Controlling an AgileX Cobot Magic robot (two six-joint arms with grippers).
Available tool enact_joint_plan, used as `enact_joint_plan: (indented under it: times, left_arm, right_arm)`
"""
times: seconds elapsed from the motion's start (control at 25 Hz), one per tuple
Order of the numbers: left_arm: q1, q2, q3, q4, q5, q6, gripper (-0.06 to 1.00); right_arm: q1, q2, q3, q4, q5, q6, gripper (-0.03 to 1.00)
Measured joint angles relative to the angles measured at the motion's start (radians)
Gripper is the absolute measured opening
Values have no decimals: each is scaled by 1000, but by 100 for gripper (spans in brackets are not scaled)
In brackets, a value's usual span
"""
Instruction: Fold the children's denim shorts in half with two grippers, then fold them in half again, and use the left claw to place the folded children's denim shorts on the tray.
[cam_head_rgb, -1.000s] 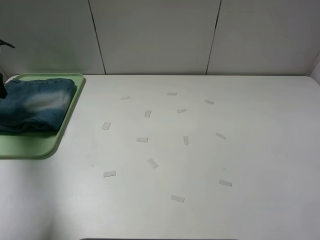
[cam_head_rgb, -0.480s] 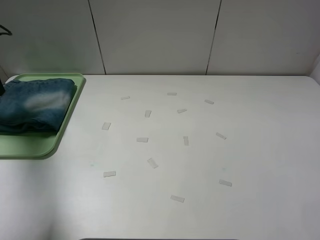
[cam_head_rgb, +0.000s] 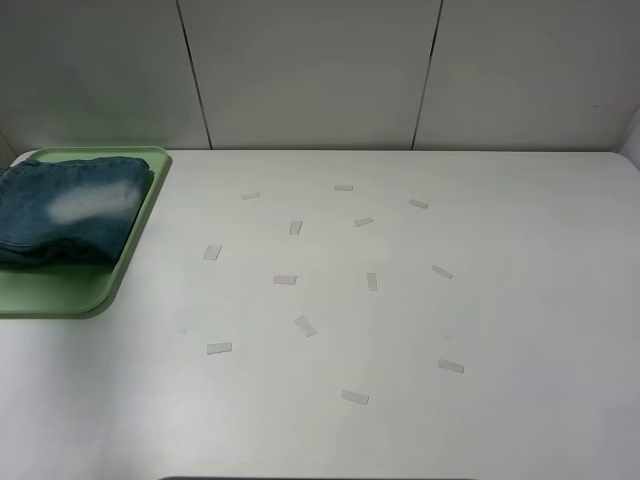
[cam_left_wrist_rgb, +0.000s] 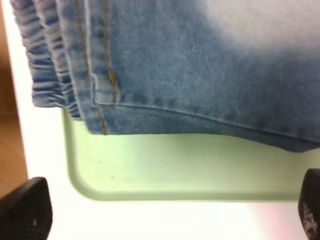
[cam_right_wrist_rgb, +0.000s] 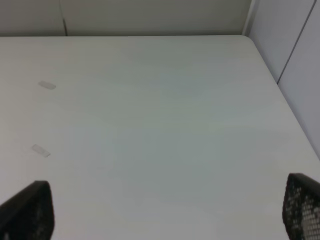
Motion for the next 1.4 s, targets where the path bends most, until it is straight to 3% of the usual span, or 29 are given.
enact_joint_plan:
  times: [0.24,0.88,1.4]
  left_arm:
    - [0,-149,58,-39,1,-1,99]
    - [0,-681,407,-49,3,16,99]
    - [0,-1118,619,-183,5,38,99]
  right_arm:
    - [0,0,0,0,0,0,69]
    - [0,0,0,0,0,0,69]
    - [0,0,0,0,0,0,69]
